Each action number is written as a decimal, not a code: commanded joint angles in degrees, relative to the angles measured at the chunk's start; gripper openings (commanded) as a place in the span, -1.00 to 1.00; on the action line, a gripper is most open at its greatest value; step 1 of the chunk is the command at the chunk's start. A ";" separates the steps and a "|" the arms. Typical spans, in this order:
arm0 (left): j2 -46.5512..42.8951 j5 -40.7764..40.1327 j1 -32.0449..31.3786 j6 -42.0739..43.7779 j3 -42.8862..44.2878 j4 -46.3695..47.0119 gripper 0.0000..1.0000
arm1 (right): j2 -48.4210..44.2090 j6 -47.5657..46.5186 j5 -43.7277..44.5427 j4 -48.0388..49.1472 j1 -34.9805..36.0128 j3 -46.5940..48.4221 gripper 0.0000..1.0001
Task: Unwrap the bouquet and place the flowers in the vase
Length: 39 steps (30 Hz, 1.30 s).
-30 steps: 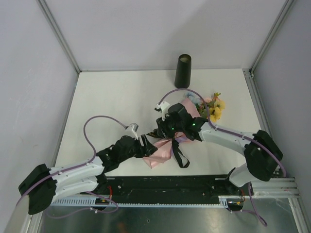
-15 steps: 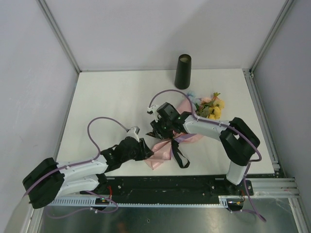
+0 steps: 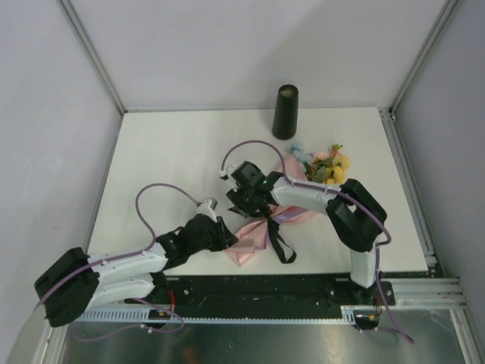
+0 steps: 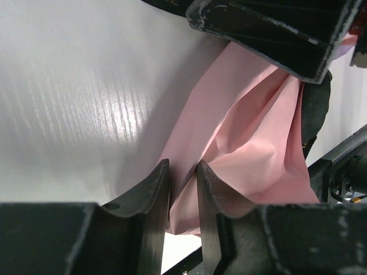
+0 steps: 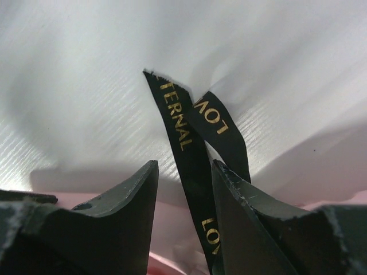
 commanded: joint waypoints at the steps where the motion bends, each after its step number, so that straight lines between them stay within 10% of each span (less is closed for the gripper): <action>1: -0.18 -0.79 -0.37 -0.50 -0.47 0.56 -0.37 | 3.04 0.01 -0.10 -0.94 -0.48 4.21 -0.02; 9: -1.20 -2.00 -0.44 -2.09 -1.22 0.44 -0.17 | 8.03 1.81 -4.56 -0.70 -1.18 9.14 0.07; 27: -31.96 -21.53 -0.33 -1.31 0.66 -21.69 0.95 | 5.53 7.24 -6.96 1.38 -0.48 11.26 0.02; 39: -38.95 -27.47 -0.28 2.24 1.06 -26.60 0.99 | 7.72 9.19 -8.81 4.78 0.85 12.30 -0.03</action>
